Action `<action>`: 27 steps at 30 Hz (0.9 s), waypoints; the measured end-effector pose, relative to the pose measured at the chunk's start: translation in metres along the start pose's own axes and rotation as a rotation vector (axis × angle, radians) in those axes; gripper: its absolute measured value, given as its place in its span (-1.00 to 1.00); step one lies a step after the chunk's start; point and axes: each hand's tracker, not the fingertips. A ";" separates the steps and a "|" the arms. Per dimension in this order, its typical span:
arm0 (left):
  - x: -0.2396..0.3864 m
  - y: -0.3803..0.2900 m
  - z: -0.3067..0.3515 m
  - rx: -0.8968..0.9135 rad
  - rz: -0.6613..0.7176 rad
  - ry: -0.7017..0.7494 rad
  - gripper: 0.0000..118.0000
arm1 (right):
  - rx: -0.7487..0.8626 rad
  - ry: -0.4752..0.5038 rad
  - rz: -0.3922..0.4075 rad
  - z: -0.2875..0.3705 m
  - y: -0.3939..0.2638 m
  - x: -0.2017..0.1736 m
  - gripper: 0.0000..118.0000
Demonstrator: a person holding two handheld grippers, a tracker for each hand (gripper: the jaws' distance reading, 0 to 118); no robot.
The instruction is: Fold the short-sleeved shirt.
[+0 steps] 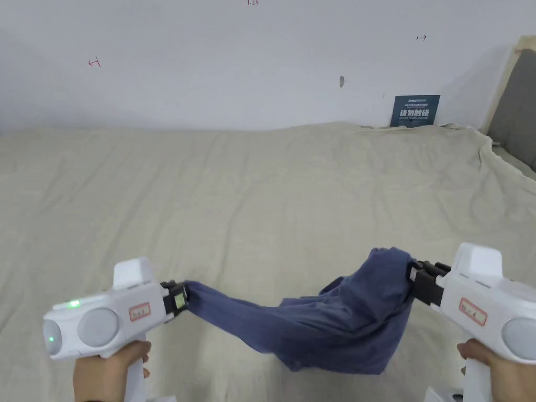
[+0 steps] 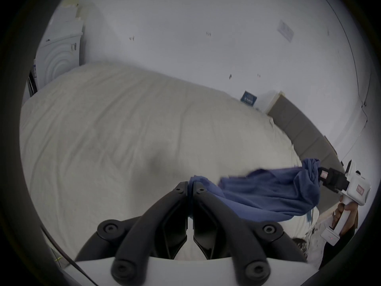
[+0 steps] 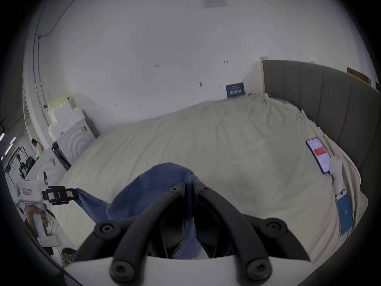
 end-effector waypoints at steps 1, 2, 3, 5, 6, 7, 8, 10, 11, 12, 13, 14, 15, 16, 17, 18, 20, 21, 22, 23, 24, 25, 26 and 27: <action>-0.002 0.013 0.002 0.029 -0.002 0.004 -0.99 | 0.013 -0.002 -0.004 0.000 0.009 0.001 -0.93; -0.003 0.024 0.005 0.047 -0.004 0.006 -0.99 | 0.024 -0.002 -0.002 -0.001 0.019 0.003 -0.93; -0.003 0.038 0.006 0.064 -0.003 0.003 -0.99 | 0.039 -0.002 0.004 -0.003 0.030 0.003 -0.93; -0.001 0.064 0.009 0.101 -0.005 -0.010 -0.99 | 0.068 -0.005 0.035 -0.008 0.051 0.001 -0.93; 0.002 0.079 0.009 0.115 -0.009 -0.013 -0.99 | 0.083 -0.007 0.051 -0.008 0.062 -0.007 -0.93; 0.005 0.092 0.008 0.134 -0.020 -0.010 -0.99 | 0.095 -0.007 0.063 -0.009 0.073 -0.013 -0.93; 0.009 0.104 0.007 0.153 -0.037 -0.005 -0.99 | 0.105 -0.006 0.070 -0.012 0.083 -0.016 -0.93; 0.022 0.129 0.006 0.192 -0.075 0.009 -0.99 | 0.135 -0.018 0.101 -0.020 0.107 -0.022 -0.93; 0.025 0.140 0.004 0.212 -0.084 0.012 -0.99 | 0.149 -0.027 0.115 -0.022 0.116 -0.029 -0.93; 0.030 0.152 0.002 0.225 -0.090 0.021 -0.99 | 0.158 -0.036 0.120 -0.026 0.127 -0.032 -0.93; 0.035 0.164 0.000 0.232 -0.090 0.026 -0.99 | 0.170 -0.045 0.125 -0.030 0.137 -0.034 -0.93; 0.038 0.174 -0.002 0.242 -0.095 0.026 -0.99 | 0.182 -0.049 0.127 -0.034 0.145 -0.035 -0.93; 0.042 0.185 -0.004 0.259 -0.103 0.026 -0.99 | 0.196 -0.054 0.125 -0.037 0.155 -0.038 -0.93; 0.046 0.198 -0.006 0.268 -0.111 0.030 -0.99 | 0.206 -0.057 0.129 -0.041 0.165 -0.040 -0.93; 0.050 0.209 -0.007 0.278 -0.121 0.033 -0.99 | 0.215 -0.061 0.132 -0.045 0.174 -0.041 -0.93; 0.055 0.222 -0.009 0.289 -0.143 0.034 -0.99 | 0.229 -0.068 0.145 -0.050 0.185 -0.044 -0.93; 0.062 0.244 -0.014 0.319 -0.175 0.058 -0.99 | 0.251 -0.077 0.159 -0.059 0.204 -0.047 -0.93; 0.064 0.257 -0.019 0.322 -0.189 0.066 -0.99 | 0.267 -0.082 0.168 -0.064 0.212 -0.050 -0.93; 0.065 0.267 -0.022 0.333 -0.190 0.070 -0.99 | 0.280 -0.083 0.178 -0.069 0.221 -0.052 -0.93; 0.066 0.276 -0.025 0.343 -0.190 0.073 -0.99 | 0.290 -0.084 0.182 -0.075 0.227 -0.053 -0.93; 0.066 0.284 -0.028 0.352 -0.190 0.076 -0.99 | 0.306 -0.086 0.200 -0.080 0.232 -0.056 -0.93; 0.066 0.290 -0.032 0.370 -0.196 0.080 -0.99 | 0.317 -0.087 0.211 -0.085 0.236 -0.059 -0.93; 0.066 0.293 -0.034 0.392 -0.206 0.092 -0.99 | 0.330 -0.091 0.224 -0.089 0.237 -0.062 -0.93; 0.065 0.295 -0.038 0.398 -0.214 0.101 -0.99 | 0.342 -0.097 0.242 -0.096 0.237 -0.065 -0.93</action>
